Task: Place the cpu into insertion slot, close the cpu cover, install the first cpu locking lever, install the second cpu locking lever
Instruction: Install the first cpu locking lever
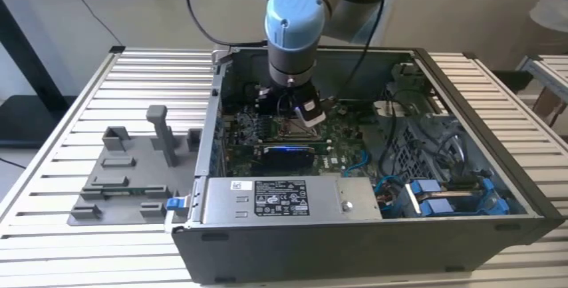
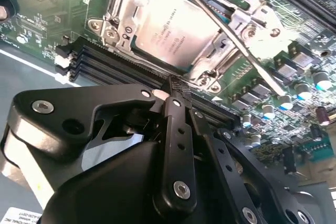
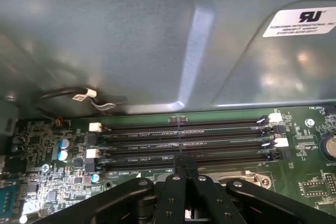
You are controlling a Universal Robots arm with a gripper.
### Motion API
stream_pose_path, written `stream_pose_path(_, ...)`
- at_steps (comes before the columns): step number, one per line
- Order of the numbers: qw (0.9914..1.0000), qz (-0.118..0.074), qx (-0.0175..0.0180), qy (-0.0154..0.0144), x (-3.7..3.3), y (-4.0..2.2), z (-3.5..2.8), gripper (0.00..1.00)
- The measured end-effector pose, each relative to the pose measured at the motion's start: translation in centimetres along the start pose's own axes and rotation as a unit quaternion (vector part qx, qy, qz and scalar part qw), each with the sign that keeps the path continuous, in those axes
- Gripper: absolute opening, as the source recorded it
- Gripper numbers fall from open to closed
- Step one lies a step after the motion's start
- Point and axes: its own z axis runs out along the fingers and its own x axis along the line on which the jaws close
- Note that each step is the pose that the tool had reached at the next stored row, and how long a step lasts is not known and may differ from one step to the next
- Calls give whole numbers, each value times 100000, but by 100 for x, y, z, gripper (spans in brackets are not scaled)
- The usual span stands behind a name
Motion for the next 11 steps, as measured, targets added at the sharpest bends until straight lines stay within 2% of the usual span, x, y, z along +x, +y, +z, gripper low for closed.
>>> stream_pose_path(5,100000,84,77,195,-25,4,-4,11)
stream_pose_path(11,100000,90,71,204,-25,12,-28,11)
